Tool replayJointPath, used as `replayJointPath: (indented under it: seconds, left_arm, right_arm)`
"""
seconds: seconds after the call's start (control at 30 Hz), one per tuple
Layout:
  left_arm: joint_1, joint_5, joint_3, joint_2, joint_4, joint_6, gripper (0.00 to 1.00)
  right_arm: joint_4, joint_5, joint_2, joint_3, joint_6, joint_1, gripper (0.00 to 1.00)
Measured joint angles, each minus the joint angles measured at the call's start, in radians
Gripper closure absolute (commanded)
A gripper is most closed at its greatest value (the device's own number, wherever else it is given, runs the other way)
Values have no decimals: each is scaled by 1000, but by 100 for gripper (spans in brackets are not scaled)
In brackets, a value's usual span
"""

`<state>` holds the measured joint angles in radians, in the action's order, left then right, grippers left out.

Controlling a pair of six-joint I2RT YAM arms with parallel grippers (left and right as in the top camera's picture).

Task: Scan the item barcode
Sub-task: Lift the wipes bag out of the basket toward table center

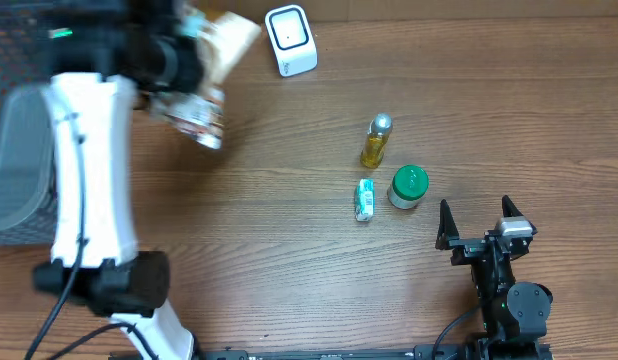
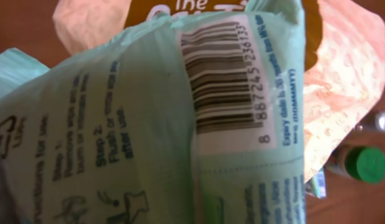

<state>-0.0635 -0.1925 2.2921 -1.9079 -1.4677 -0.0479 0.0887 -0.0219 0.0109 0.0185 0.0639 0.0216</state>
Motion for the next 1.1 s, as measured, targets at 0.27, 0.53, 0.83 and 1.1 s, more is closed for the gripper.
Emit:
replayJointPath:
  seconds: [0.27, 0.53, 0.83, 1.1]
  left_arm:
    - [-256, 86, -396, -63, 222, -186, 72]
    - [-441, 192, -668, -64, 495, -422, 67]
    - [-529, 334, -830, -64, 652, -554, 62]
    - [-535, 367, -899, -64, 683, -582, 22]
  right_arm:
    - [0, 0, 0, 0, 0, 0, 0]
    - [0, 0, 0, 0, 0, 0, 0]
    - [0, 0, 0, 0, 0, 0, 0]
    - [0, 0, 0, 0, 0, 0, 0]
